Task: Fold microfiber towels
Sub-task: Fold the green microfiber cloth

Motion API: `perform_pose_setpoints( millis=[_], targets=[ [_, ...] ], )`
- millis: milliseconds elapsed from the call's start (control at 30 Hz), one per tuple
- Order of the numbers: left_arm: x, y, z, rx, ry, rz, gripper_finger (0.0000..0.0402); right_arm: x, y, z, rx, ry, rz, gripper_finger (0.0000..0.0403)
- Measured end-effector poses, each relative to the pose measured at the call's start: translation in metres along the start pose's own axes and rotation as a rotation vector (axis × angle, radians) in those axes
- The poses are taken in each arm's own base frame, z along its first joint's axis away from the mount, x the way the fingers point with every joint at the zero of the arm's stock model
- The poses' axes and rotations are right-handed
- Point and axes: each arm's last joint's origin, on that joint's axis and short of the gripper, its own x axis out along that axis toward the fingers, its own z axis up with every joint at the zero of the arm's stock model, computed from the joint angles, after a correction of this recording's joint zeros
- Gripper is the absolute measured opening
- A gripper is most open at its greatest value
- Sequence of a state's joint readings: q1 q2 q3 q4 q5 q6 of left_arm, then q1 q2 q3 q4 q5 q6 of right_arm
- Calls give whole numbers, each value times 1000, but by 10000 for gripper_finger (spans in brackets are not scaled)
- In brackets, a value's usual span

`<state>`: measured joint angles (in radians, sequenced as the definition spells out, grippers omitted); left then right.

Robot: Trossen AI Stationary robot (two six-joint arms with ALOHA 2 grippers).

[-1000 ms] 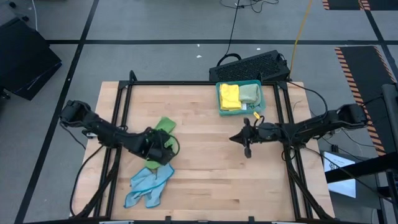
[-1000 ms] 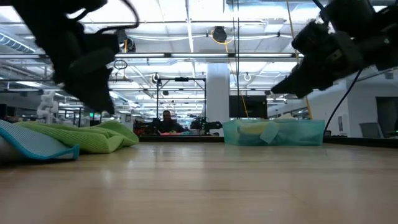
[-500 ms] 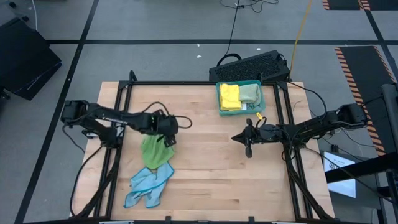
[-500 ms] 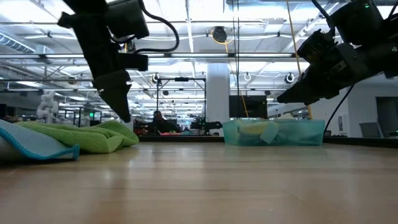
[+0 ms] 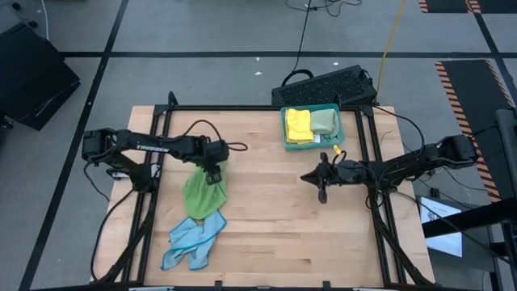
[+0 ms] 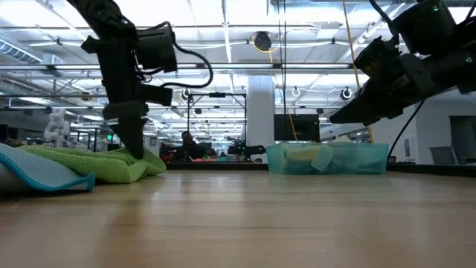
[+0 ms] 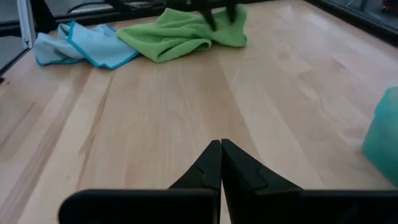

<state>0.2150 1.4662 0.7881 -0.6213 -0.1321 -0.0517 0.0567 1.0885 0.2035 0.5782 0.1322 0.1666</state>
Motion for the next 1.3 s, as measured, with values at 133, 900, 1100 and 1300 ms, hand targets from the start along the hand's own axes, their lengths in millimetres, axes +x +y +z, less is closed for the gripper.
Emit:
perform_pose_setpoints(
  millis=[133, 900, 1100, 1300],
  targets=[
    [1, -2, -5, 53, 46, -60, 167, 0, -2, 2, 11, -21, -11, 0],
    [-11, -42, -4, 217, -50, 97, 2, -4, 16, 6, 332, -122, -62, 0],
    [-26, -54, 5, 278, -103, 170, 2, -4, 13, 7, 231, -145, -142, 0],
    [-48, -62, 29, 364, -255, 282, 1, -3, -1, 11, 189, -190, -284, 0]
  ],
)
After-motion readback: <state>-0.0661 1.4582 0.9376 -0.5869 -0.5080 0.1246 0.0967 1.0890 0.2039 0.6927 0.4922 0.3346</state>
